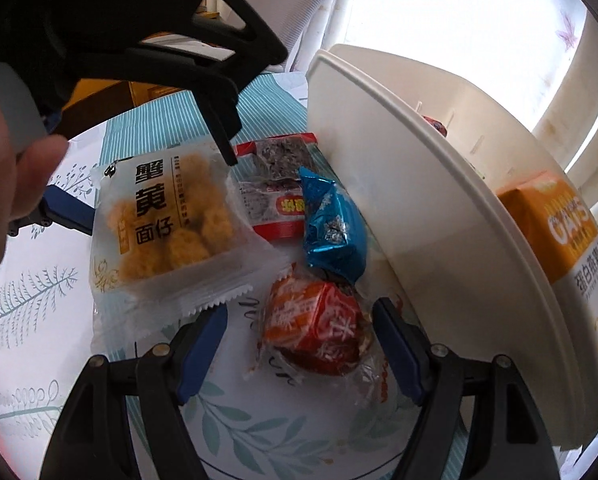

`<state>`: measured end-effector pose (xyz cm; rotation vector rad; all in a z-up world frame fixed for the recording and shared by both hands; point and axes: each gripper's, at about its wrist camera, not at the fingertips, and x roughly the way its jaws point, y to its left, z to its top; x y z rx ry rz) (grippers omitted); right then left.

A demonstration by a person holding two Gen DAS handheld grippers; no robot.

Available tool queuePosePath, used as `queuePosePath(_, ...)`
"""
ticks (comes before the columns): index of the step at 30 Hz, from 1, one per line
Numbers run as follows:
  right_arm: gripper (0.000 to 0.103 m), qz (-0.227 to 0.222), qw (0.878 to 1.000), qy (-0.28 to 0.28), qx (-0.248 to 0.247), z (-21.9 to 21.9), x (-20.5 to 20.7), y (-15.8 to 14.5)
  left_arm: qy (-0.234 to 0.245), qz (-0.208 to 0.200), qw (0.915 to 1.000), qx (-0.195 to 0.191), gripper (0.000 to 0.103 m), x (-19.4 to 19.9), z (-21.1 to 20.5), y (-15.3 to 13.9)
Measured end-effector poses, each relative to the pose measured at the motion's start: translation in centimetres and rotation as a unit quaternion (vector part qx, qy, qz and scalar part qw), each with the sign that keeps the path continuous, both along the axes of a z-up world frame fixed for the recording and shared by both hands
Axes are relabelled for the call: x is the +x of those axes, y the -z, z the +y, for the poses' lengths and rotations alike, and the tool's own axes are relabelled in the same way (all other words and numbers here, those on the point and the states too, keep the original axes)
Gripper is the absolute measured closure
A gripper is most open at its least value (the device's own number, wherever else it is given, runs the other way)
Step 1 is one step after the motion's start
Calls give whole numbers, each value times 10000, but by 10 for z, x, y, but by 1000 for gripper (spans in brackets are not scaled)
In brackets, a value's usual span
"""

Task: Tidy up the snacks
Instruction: 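Grasp the yellow crab-roe snack pack with the left tool while the right tool grasps the orange-red bread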

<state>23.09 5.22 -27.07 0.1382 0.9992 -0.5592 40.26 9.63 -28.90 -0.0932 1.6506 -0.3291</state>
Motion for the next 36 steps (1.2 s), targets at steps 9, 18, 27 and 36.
queuePosePath(9,38,-42,9998,-117,132,-12,8,1,12,25,10000,27,8,8,-20,13)
queuePosePath(18,46,-3,9991,-219,354,-29,8,-4,-99,-58,9999,-9,25,7,-11,8)
queuePosePath(27,49,108,9972,-419,608,-45,14,-4,-269,168,9995,95,26,-6,17,8)
queuePosePath(36,50,385,9921,-635,1011,-49,13,-6,-494,376,9976,319,26,-26,52,8)
